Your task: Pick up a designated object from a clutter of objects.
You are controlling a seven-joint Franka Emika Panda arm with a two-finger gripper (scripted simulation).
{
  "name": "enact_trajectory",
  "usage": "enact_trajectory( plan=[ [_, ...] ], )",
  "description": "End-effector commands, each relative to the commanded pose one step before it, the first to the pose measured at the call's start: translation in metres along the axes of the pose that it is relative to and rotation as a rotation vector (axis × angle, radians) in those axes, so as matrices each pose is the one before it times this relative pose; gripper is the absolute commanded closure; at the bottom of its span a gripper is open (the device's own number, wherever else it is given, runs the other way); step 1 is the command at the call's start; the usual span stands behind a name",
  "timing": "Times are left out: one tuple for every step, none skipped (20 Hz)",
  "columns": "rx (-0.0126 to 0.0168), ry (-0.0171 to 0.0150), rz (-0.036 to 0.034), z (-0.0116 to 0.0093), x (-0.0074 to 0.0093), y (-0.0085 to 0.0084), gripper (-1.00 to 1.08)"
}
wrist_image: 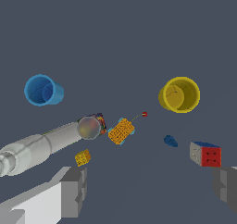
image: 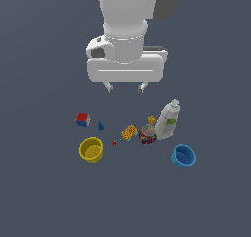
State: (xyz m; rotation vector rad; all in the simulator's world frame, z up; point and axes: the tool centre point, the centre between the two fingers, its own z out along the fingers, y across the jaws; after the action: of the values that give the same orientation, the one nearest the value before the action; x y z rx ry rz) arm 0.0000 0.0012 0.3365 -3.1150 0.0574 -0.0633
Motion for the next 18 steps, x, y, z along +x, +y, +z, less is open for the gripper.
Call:
enact_trajectory(
  plan=[
    [0.00000,0.00000,0.00000,0.00000,0.00000,0.00001,-0.20],
    [-0.00015,0.00051,-0.00145,-0.00028,0.00009,-0.00035,-0.20],
    [-0.00043,0.00156,-0.00445,-0.00085,0.00022,-0.00117,-0.20],
    [-0.00069,0.00248,-0.00708,-0.00136,0.00038,-0.00181,-0.20],
    [-0.00094,0.00339,-0.00962,-0.00185,0.00054,-0.00245,-0.20],
    [-0.00089,0.00320,-0.00903,-0.00173,0.00052,-0.00230,-0.20],
    [-0.00060,0.00216,-0.00604,-0.00116,0.00036,-0.00155,-0.20],
    [-0.00029,0.00108,-0.00296,-0.00056,0.00019,-0.00075,-0.20],
    [0.00000,0.00000,0.00000,0.00002,0.00000,-0.00002,-0.20],
    [0.00018,-0.00070,0.00182,0.00032,-0.00014,0.00048,-0.20],
    [0.00000,0.00000,0.00000,0.00022,0.00011,-0.00014,-0.20],
    [0.00026,0.00088,0.00103,0.00032,0.00026,0.00036,-0.20],
    [0.00036,0.00121,0.00149,0.00071,0.00047,0.00033,-0.20],
    [0.00054,0.00166,0.00236,0.00102,0.00063,0.00055,-0.20],
    [0.00069,0.00205,0.00310,0.00137,0.00082,0.00070,-0.20],
    [0.00085,0.00252,0.00389,0.00167,0.00098,0.00090,-0.20],
    [0.00097,0.00290,0.00444,0.00197,0.00115,0.00099,-0.20],
    [0.00112,0.00342,0.00512,0.00224,0.00130,0.00117,-0.20]
  ],
)
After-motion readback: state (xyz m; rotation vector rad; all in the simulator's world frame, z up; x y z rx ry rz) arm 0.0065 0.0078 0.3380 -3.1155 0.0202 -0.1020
